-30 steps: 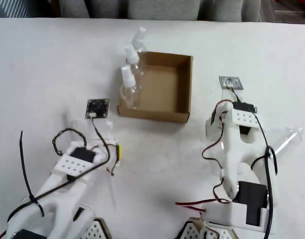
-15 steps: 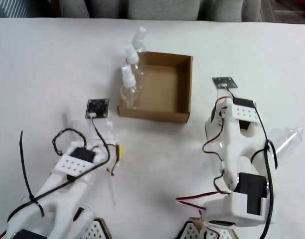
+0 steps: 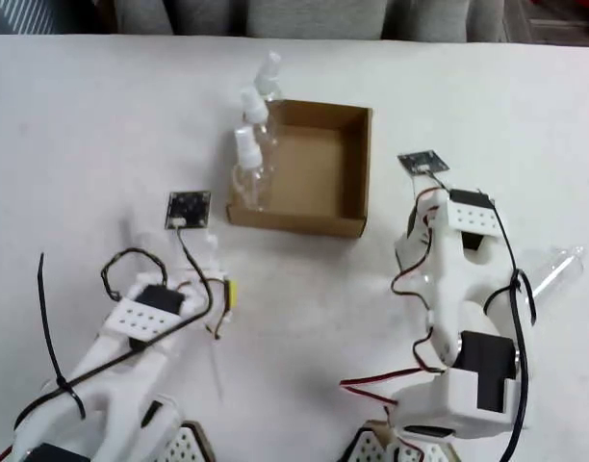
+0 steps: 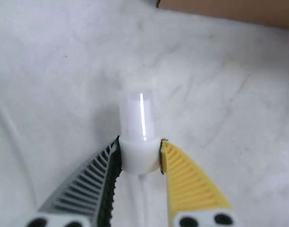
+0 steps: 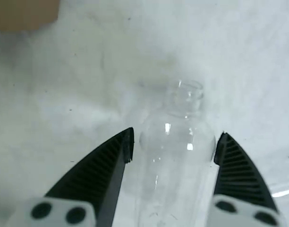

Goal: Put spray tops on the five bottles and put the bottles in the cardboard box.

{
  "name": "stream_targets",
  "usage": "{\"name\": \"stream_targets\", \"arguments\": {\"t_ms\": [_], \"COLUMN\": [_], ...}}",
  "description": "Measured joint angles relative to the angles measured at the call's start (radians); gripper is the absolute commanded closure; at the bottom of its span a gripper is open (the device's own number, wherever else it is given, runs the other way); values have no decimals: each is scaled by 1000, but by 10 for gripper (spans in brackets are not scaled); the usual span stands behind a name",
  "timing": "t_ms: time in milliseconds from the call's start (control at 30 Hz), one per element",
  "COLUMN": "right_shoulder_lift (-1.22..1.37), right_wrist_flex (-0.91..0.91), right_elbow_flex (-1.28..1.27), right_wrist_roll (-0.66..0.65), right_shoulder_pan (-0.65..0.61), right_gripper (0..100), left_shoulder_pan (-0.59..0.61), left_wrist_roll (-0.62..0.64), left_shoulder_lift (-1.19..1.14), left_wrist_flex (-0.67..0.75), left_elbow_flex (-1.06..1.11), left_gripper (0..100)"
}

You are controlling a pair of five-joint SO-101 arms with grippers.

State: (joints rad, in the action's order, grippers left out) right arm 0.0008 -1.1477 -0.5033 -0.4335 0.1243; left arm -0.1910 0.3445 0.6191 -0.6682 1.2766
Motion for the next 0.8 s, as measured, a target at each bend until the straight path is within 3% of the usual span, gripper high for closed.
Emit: {"name": "stream_targets", "arguments": {"t_ms": [100, 300, 800], "right_shoulder_lift": [0, 17, 83], "right_wrist_flex": [8, 17, 8], "right_elbow_flex": [-2, 2, 83], "right_wrist_roll": [0, -3, 60], "right_shoulder_pan": [0, 2, 34], "right_gripper": [754, 893, 935], "left_shoulder_pan": [0, 0, 0], "left_wrist_roll": [0, 0, 0], "left_shoulder_lift": [0, 0, 0], "left_wrist_flex": [0, 0, 0], "left_elbow_flex": [0, 0, 0], "left_gripper": [979, 979, 979]}}
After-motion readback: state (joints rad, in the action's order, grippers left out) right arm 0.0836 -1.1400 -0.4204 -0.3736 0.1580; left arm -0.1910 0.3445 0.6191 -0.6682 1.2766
